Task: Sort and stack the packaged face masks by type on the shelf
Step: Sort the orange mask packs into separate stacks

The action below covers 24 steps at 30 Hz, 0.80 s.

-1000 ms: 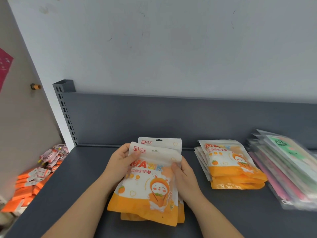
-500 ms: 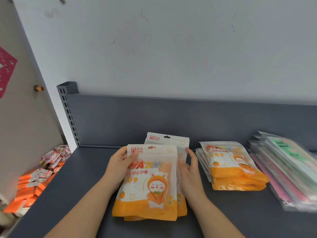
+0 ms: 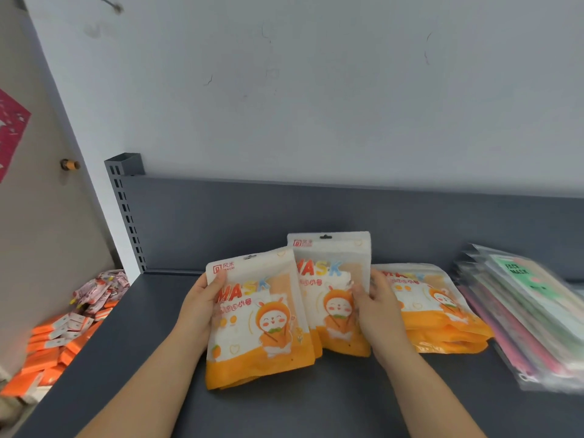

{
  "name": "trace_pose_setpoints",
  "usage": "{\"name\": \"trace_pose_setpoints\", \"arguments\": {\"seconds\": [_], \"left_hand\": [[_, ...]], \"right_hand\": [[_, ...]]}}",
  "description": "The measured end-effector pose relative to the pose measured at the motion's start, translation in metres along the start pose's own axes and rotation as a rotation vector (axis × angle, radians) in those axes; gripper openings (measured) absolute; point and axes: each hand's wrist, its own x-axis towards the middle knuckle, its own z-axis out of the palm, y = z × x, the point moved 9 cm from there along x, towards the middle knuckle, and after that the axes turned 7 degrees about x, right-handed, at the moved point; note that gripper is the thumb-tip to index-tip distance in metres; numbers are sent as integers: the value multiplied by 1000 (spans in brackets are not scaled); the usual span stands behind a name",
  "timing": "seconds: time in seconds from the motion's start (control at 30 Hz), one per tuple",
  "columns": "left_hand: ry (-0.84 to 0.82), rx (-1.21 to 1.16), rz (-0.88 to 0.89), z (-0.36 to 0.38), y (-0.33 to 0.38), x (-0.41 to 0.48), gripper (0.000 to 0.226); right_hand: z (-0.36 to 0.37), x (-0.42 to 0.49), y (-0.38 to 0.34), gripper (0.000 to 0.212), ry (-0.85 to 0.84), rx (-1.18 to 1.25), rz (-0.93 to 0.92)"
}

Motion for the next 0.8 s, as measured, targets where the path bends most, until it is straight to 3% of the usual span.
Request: {"name": "trace_pose_setpoints", "arguments": {"seconds": [0.23,0.43,0.57,0.7,0.8], "left_hand": [[-20,191,107,26,13,-8,21],[-1,303,375,55,56,-29,18],[42,428,606,59,96,-36,20],[37,579,792,75,109,-55,13],[-42,489,857,91,105,-72,27]], "right_hand": [[48,-30,-8,19,-328,47,58],[67,-47,-24,49,-595,-15,90],[57,-40,-48,43,-649,121,24],[58,-46,-36,91,-648,46,-13],[44,-39,-25,98,-520,49,-122]]}}
